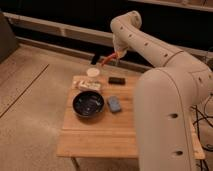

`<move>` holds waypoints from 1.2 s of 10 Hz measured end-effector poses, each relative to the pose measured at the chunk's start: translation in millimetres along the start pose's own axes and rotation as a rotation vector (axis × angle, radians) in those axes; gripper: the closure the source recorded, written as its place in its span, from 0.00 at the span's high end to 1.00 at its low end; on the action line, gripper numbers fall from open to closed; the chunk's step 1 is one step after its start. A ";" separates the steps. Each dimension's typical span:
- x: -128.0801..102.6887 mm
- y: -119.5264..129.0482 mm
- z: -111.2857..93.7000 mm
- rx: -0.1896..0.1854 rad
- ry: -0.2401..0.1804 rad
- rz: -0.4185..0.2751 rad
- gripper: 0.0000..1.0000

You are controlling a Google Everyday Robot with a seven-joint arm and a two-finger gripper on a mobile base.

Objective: Place the pepper in the ceramic cup

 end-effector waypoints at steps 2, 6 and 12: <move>10.6 -1.5 4.8 -0.011 0.079 -0.068 0.00; 20.3 2.3 1.9 -0.018 0.117 -0.058 0.00; 10.2 -17.1 3.4 0.038 0.103 -0.197 0.00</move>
